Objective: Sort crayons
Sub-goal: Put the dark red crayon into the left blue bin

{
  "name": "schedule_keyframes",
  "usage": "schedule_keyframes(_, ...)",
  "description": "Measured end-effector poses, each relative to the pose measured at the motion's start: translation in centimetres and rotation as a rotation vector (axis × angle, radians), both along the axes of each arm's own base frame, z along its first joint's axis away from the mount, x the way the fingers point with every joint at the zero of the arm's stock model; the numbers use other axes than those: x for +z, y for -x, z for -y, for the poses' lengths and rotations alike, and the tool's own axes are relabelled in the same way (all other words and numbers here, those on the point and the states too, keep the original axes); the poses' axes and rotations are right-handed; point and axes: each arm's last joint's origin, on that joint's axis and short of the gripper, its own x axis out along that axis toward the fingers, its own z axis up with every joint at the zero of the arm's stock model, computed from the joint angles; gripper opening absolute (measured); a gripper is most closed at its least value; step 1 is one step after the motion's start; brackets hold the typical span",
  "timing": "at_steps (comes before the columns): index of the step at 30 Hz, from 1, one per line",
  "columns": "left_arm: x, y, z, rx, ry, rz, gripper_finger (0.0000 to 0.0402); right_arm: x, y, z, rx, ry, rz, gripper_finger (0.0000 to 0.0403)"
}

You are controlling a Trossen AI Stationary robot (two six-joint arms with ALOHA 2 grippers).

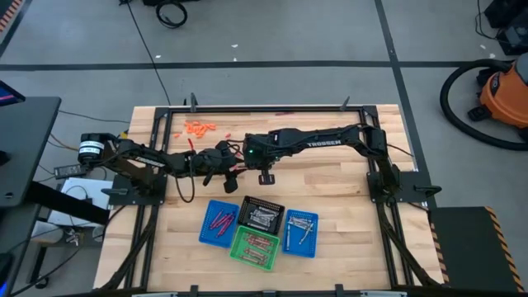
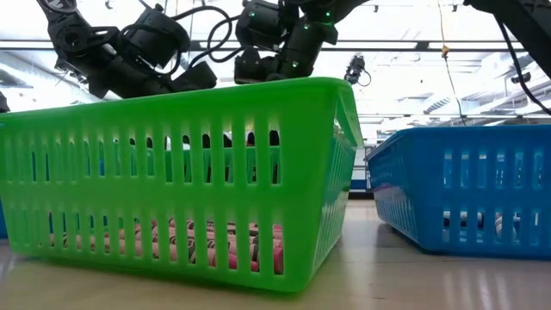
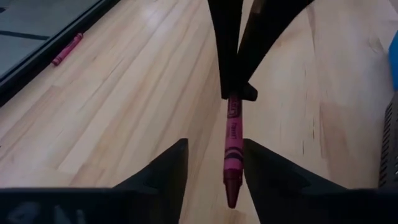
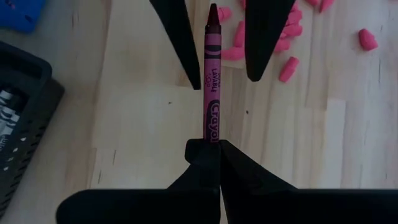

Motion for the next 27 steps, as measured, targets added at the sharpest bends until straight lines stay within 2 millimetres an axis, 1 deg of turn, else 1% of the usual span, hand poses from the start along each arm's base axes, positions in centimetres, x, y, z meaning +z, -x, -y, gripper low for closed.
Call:
schedule_keyframes(7, 0.1, 0.0, 0.0, 0.004, 0.007, 0.009, 0.0124, 0.0, 0.0, -0.1, -0.006, -0.003, 0.004, 0.0007)
schedule_keyframes(11, 0.0, 0.0, 0.0, 0.005, 0.014, 0.010, 0.0086, 0.0, 0.0, -0.1, -0.007, -0.003, 0.005, 0.0010)
schedule_keyframes(17, 0.0, 0.0, 0.1, -0.009, 0.022, 0.002, 0.0028, 0.0, 0.0, -0.1, -0.008, 0.000, 0.005, 0.0027)
schedule_keyframes(19, 0.0, 0.0, 0.1, -0.012, 0.024, 0.001, 0.0022, 0.0, 0.0, -0.1, -0.008, -0.001, 0.004, 0.0035)
schedule_keyframes(23, -0.1, 0.0, 0.1, -0.007, 0.030, 0.000, 0.0027, 0.0, 0.0, -0.1, -0.007, -0.002, 0.003, 0.0060)
schedule_keyframes(25, -0.1, 0.0, 0.1, -0.002, 0.037, -0.001, 0.0031, 0.5, 0.3, -0.1, -0.011, -0.002, -0.002, 0.0073)
schedule_keyframes(27, -0.2, 0.1, 0.1, 0.006, 0.042, -0.007, 0.0032, 1.7, 0.7, -0.2, -0.035, 0.019, 0.022, 0.0084)
